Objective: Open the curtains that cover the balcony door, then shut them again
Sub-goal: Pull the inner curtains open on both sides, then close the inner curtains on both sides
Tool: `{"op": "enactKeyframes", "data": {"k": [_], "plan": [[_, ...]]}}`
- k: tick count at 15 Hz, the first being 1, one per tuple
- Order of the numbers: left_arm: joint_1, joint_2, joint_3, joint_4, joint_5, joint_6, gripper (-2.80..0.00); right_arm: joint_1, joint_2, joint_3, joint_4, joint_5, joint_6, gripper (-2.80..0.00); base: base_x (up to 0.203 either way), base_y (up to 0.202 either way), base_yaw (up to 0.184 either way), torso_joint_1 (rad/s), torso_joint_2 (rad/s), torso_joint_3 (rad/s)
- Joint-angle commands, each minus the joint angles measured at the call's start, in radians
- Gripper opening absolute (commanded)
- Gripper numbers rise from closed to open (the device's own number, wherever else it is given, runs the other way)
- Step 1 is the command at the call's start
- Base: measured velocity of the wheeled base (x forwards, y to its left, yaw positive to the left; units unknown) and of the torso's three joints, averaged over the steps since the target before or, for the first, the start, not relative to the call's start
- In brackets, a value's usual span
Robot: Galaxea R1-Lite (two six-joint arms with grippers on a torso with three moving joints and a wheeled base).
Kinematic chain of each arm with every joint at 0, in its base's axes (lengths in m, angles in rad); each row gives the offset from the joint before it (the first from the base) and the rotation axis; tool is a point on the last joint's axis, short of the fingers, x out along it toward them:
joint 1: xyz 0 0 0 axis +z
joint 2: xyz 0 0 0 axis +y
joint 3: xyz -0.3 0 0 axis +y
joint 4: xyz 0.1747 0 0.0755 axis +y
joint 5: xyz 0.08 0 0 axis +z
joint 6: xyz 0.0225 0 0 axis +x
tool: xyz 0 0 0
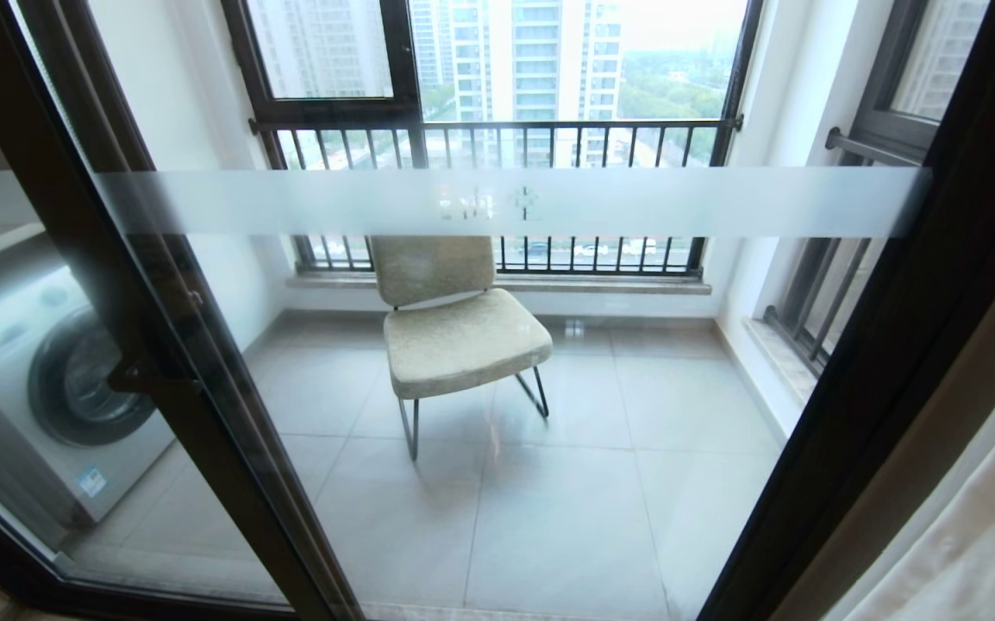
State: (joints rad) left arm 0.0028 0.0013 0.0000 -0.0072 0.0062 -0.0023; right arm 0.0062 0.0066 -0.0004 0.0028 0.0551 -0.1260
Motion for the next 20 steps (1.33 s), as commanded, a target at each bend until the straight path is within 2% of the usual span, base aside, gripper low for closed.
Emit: {"op": "enactKeyframes", "data": {"k": [1, 4, 10, 20], "plan": [[0.0, 0.0, 0.0, 0.0, 0.0, -0.001, -2.8, 0.0, -0.007, 0.0, 0.0, 0.001, -0.001, -2.8, 0.0, 0.0, 0.0, 0.0, 0.0, 0.0], [0.0, 0.0, 0.0, 0.0, 0.0, -0.001, -2.8, 0.0, -0.007, 0.0, 0.0, 0.002, -0.008, -2.8, 0.0, 0.0, 0.0, 0.0, 0.0, 0.0], [0.0, 0.0, 0.0, 0.0, 0.0, -0.001, -2.8, 0.0, -0.007, 0.0, -0.001, 0.002, 0.048, -2.8, 0.0, 0.0, 0.0, 0.0, 0.0, 0.0], [0.0, 0.0, 0.0, 0.0, 0.0, -0.001, -2.8, 0.001, -0.007, 0.0, -0.001, 0.002, 0.048, -2.8, 0.0, 0.0, 0.0, 0.0, 0.0, 0.0]]}}
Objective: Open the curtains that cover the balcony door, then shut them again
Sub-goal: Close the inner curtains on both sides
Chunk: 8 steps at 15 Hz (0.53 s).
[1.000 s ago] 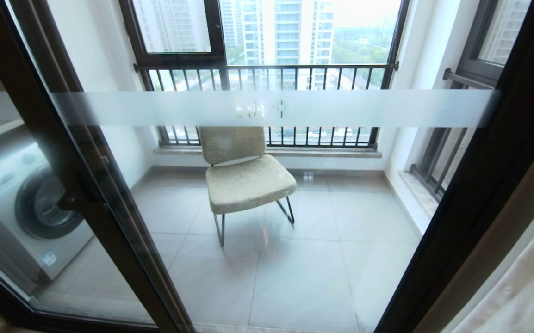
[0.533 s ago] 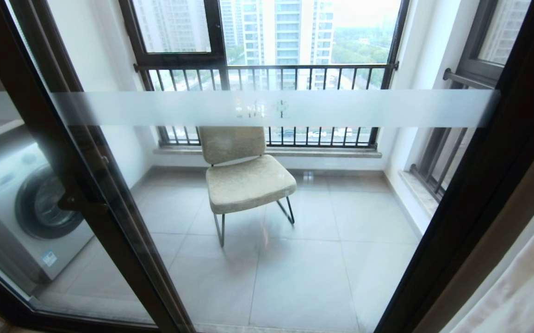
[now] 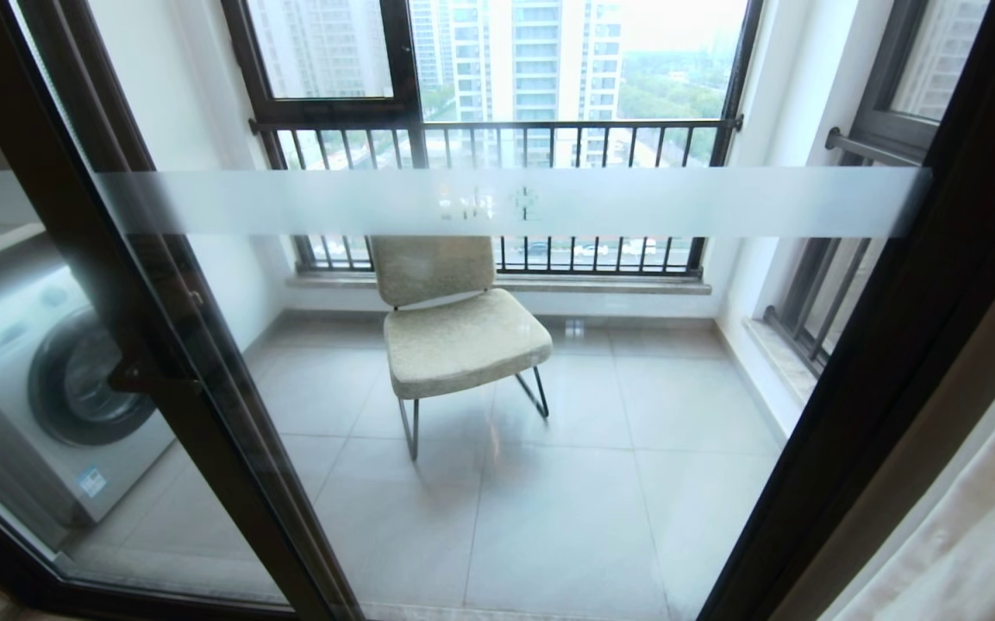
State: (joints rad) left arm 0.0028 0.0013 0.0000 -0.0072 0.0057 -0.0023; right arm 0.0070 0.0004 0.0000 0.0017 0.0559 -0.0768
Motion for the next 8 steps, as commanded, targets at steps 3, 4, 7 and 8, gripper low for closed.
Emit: {"op": "enactKeyframes", "data": {"k": [3, 4, 7, 8], "plan": [[0.0, 0.0, 0.0, 0.0, 0.0, -0.001, -2.8, -0.001, 0.0, 0.0, 0.0, 0.001, 0.0, -2.8, 0.0, 0.0, 0.0, 0.0, 0.0, 0.0], [0.0, 0.0, 0.0, 0.0, 0.0, 0.001, -2.8, -0.001, 0.0, 0.0, 0.0, 0.001, -0.001, -2.8, 0.0, 0.0, 0.0, 0.0, 0.0, 0.0], [0.0, 0.0, 0.0, 0.0, 0.0, -0.001, -2.8, 0.001, 0.0, 0.0, 0.0, 0.001, 0.0, -2.8, 0.0, 0.0, 0.0, 0.0, 0.0, 0.0], [0.0, 0.0, 0.0, 0.0, 0.0, -0.001, -2.8, -0.001, 0.0, 0.0, 0.0, 0.001, 0.0, -2.8, 0.0, 0.0, 0.0, 0.0, 0.0, 0.0]]}}
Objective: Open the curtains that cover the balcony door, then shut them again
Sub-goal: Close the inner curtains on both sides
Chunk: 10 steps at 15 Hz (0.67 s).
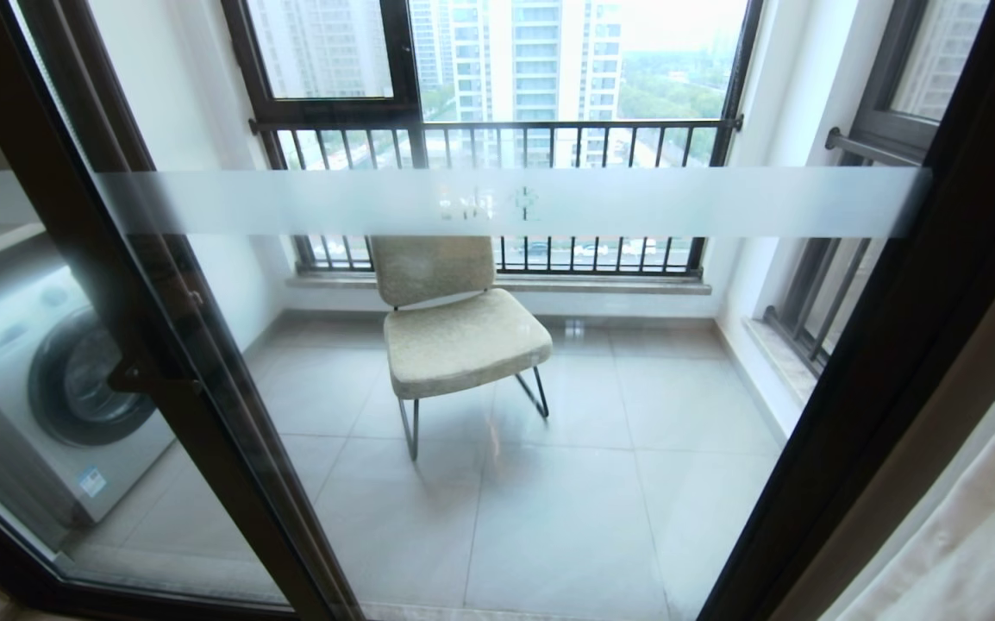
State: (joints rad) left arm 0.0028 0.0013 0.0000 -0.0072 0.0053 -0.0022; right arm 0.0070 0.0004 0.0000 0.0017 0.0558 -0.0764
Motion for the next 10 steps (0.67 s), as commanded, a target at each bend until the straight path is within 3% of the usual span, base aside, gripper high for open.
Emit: {"op": "enactKeyframes", "data": {"k": [1, 4, 7, 10], "plan": [[0.0, 0.0, 0.0, 0.0, 0.001, -0.001, -2.8, -0.001, 0.0, 0.0, 0.0, 0.001, -0.002, -2.8, 0.0, 0.0, 0.0, 0.0, 0.0, 0.0], [0.0, 0.0, 0.0, 0.0, 0.001, -0.001, -2.8, -0.001, 0.0, 0.0, -0.002, -0.002, -0.014, -2.8, 0.0, 0.0, 0.0, 0.0, 0.0, 0.0], [0.0, 0.0, 0.0, 0.0, 0.001, -0.001, -2.8, -0.001, 0.0, 0.0, -0.002, 0.0, -0.1, -2.8, 0.0, 0.0, 0.0, 0.0, 0.0, 0.0], [0.0, 0.0, 0.0, 0.0, 0.001, -0.001, -2.8, -0.001, 0.019, -0.007, -0.088, 0.005, -0.106, -2.8, 0.0, 0.0, 0.0, 0.0, 0.0, 0.0]]}}
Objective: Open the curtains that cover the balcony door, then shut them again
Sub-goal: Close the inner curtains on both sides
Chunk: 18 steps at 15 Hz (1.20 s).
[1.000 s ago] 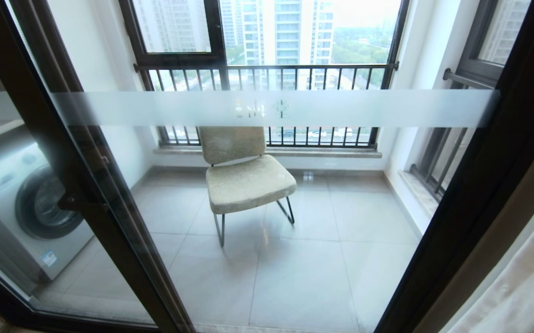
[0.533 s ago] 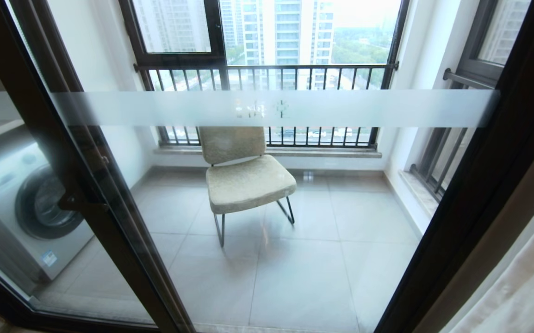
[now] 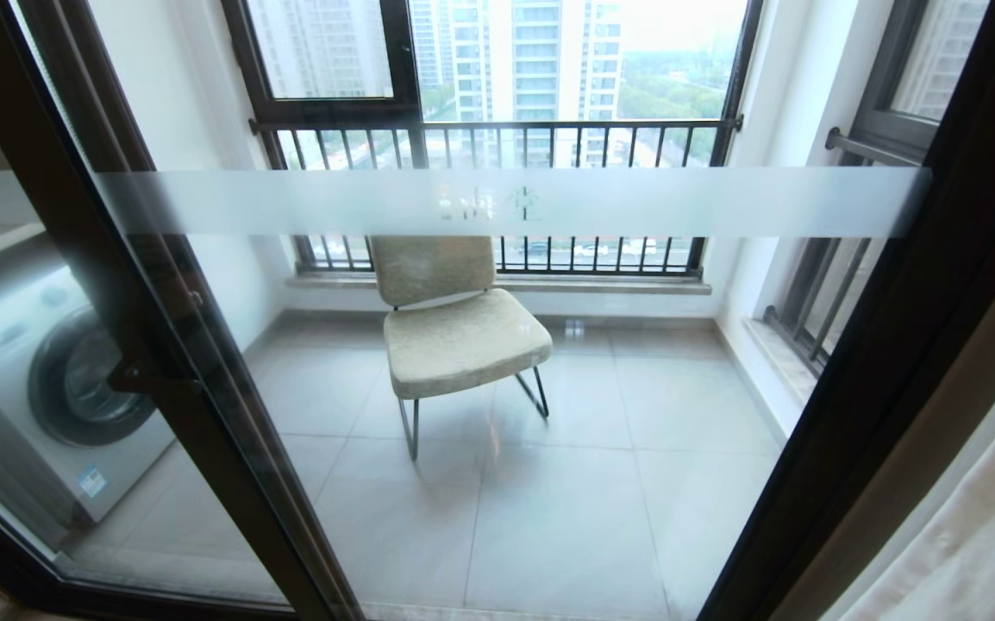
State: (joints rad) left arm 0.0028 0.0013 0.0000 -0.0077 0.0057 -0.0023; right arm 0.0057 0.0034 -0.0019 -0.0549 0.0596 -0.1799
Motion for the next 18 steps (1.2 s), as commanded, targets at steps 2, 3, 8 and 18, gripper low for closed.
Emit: {"op": "enactKeyframes", "data": {"k": [2, 3, 8, 18], "plan": [[0.0, 0.0, 0.0, 0.0, 0.0, 0.001, -2.8, 0.0, 0.104, -0.023, -0.119, -0.001, -0.001, -2.8, 0.0, 0.0, 0.0, 0.0, 0.0, 0.0], [0.0, 0.0, 0.0, 0.0, 0.0, 0.001, -2.8, -0.007, 0.158, -0.044, -0.171, -0.002, 0.0, -2.8, 0.0, 0.0, 0.0, 0.0, 0.0, 0.0], [0.0, 0.0, 0.0, 0.0, 0.0, 0.001, -2.8, -0.133, 0.299, -0.275, -0.259, 0.0, -0.001, -2.8, 0.0, 0.0, 0.0, 0.0, 0.0, 0.0], [0.0, 0.0, 0.0, 0.0, 0.0, -0.001, -2.8, -0.28, 0.357, -0.432, -0.257, 0.003, -0.032, 0.0, 0.0, 0.0, 0.0, 0.0, 0.0, 0.0]]}}
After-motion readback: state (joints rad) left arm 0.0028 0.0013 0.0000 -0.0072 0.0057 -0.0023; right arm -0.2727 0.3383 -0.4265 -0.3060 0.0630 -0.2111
